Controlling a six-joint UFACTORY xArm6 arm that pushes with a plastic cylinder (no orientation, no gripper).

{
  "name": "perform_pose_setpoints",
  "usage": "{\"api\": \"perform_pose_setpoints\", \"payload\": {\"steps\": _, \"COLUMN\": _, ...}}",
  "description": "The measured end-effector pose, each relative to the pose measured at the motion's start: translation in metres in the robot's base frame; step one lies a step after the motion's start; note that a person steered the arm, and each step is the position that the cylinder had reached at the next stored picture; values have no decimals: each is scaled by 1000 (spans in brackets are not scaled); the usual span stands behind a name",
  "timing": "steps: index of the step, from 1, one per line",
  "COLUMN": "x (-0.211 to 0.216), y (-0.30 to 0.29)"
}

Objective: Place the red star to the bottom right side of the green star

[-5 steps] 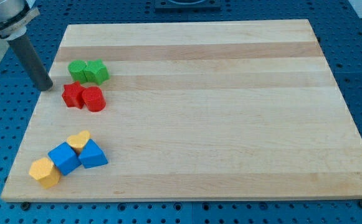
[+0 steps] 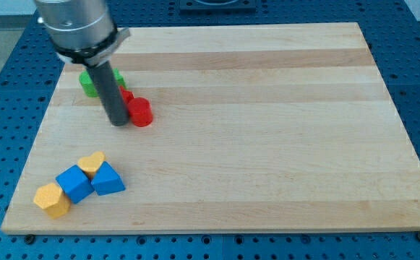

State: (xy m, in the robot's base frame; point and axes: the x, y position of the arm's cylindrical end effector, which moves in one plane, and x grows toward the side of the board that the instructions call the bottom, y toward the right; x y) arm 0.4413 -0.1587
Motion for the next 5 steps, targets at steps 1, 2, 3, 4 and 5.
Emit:
{"api": "perform_pose_setpoints", "payload": {"steps": 1, "x": 0, "y": 1}}
{"api": "perform_pose_setpoints", "payload": {"steps": 2, "x": 6, "y": -16}}
{"api": "perform_pose_setpoints", "payload": {"steps": 3, "x": 34, "y": -73}}
{"api": "perform_pose_setpoints", "payload": {"steps": 4, "x": 41, "y": -78}}
{"api": "perform_pose_setpoints", "payload": {"steps": 5, "x": -37, "y": -106}}
